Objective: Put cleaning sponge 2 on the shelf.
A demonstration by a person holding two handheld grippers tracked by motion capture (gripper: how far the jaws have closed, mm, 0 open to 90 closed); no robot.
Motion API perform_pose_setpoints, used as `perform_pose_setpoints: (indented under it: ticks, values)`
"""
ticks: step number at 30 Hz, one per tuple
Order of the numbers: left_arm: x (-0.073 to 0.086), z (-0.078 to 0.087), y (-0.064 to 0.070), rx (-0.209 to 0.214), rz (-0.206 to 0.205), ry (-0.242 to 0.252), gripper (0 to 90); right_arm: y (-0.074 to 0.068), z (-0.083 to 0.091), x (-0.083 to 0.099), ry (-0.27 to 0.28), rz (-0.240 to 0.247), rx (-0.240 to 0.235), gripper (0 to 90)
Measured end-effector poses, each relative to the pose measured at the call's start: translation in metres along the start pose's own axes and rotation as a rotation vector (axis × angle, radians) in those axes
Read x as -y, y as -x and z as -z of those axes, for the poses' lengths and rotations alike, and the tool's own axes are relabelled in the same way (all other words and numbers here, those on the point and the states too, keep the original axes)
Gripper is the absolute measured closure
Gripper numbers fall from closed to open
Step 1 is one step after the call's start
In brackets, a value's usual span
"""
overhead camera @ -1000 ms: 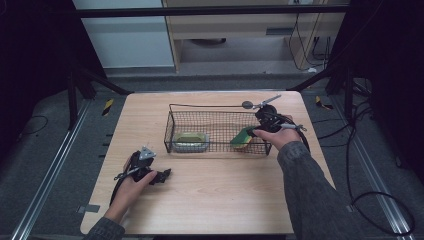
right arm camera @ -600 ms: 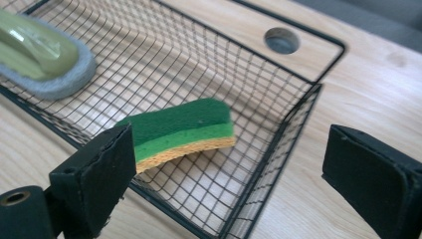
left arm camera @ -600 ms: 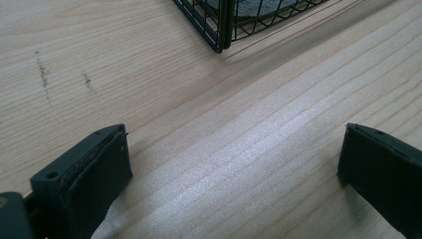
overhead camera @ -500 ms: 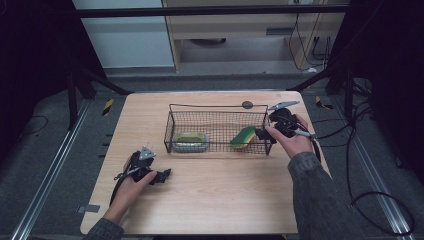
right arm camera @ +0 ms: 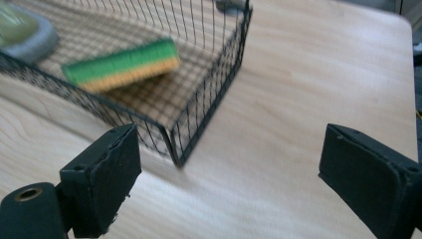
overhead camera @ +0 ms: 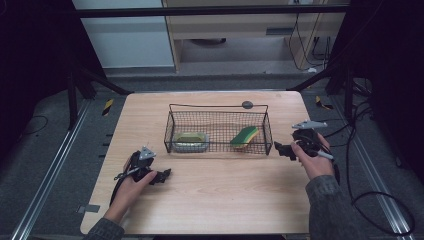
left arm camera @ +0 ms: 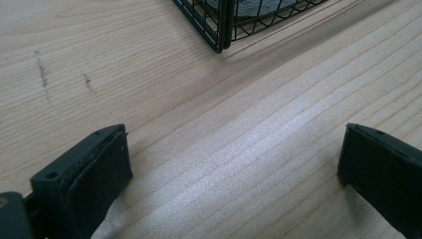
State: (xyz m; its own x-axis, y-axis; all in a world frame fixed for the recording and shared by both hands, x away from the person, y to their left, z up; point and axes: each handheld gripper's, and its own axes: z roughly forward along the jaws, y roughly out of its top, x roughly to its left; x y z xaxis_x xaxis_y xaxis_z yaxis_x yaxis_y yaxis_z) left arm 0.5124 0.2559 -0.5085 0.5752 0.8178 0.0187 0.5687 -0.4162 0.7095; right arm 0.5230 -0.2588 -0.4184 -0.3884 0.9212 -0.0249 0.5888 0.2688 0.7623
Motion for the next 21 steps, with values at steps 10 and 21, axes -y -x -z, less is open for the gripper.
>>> perform_pose_setpoints:
  ticks: [10,21]
  values:
    - [0.000,0.000,0.000,0.000,0.000,0.000,0.0,0.000,-0.026,0.056,-0.079,-0.071,0.001,9.8]
    - [0.000,0.000,0.000,0.000,0.000,0.000,0.0,-0.012,-0.051,0.079,-0.049,-0.076,0.052,3.9]
